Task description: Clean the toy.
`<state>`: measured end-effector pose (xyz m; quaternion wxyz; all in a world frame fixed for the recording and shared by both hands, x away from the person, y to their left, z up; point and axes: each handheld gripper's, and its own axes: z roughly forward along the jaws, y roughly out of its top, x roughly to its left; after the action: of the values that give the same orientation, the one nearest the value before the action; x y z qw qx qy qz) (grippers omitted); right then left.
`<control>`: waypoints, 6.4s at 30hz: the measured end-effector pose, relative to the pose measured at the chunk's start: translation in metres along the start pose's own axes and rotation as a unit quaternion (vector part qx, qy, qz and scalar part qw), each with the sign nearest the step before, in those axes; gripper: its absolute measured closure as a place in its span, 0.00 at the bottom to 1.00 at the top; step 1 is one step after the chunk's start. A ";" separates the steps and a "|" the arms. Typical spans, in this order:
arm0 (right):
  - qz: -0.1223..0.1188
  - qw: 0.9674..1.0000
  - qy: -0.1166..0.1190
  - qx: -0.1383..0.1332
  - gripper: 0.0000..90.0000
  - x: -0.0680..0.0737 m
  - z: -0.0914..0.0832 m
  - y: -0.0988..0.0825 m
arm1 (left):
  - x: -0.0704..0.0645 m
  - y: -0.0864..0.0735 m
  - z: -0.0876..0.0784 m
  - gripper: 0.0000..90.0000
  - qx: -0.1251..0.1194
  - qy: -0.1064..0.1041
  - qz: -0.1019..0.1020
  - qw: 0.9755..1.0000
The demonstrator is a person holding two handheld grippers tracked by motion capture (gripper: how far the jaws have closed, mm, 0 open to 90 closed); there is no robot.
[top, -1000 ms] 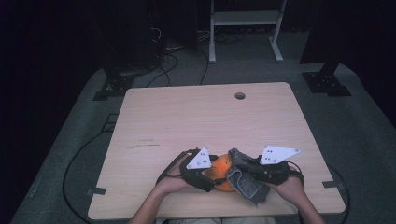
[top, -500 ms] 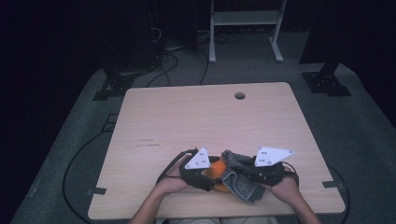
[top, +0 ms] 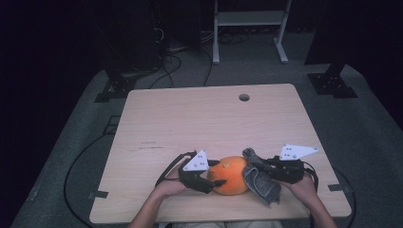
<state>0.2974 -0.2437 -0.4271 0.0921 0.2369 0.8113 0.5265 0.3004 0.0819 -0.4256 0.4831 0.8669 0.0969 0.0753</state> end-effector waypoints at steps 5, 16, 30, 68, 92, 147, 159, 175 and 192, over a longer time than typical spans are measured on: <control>0.026 0.999 0.020 -0.007 0.86 -0.004 0.004 -0.010 | 0.000 -0.004 -0.001 0.32 0.002 -0.005 -0.001 1.000; 0.023 0.999 0.037 -0.028 0.86 0.001 0.007 -0.004 | 0.001 -0.007 -0.001 0.32 0.008 -0.008 0.004 1.000; 0.055 0.998 0.022 -0.021 0.86 -0.004 0.010 -0.017 | 0.006 -0.016 -0.004 0.31 0.006 -0.019 -0.009 1.000; 0.039 0.993 0.058 -0.100 0.86 0.008 -0.013 0.014 | 0.001 -0.012 0.012 0.23 -0.004 -0.005 -0.022 1.000; -0.035 0.998 0.036 -0.023 0.86 0.032 0.010 0.028 | -0.010 -0.006 0.022 0.23 -0.010 0.001 -0.006 1.000; 0.038 0.999 0.005 0.004 0.86 -0.008 -0.004 -0.011 | 0.000 -0.011 0.014 0.32 -0.017 0.017 -0.018 1.000; 0.071 0.997 0.014 0.003 0.86 -0.015 0.003 -0.022 | 0.006 -0.015 0.012 0.31 0.000 0.016 -0.029 0.999; 0.063 0.998 0.023 -0.002 0.86 -0.010 0.003 -0.021 | 0.010 -0.020 0.011 0.26 -0.002 0.017 -0.045 0.999; 0.019 0.999 0.034 -0.017 0.86 0.012 0.008 0.003 | 0.005 -0.014 0.015 0.17 -0.029 -0.020 -0.039 0.999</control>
<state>0.2907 -0.2303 -0.4265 0.0584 0.2322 0.8006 0.5494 0.3074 0.0785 -0.4453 0.5122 0.8496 0.1190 0.0415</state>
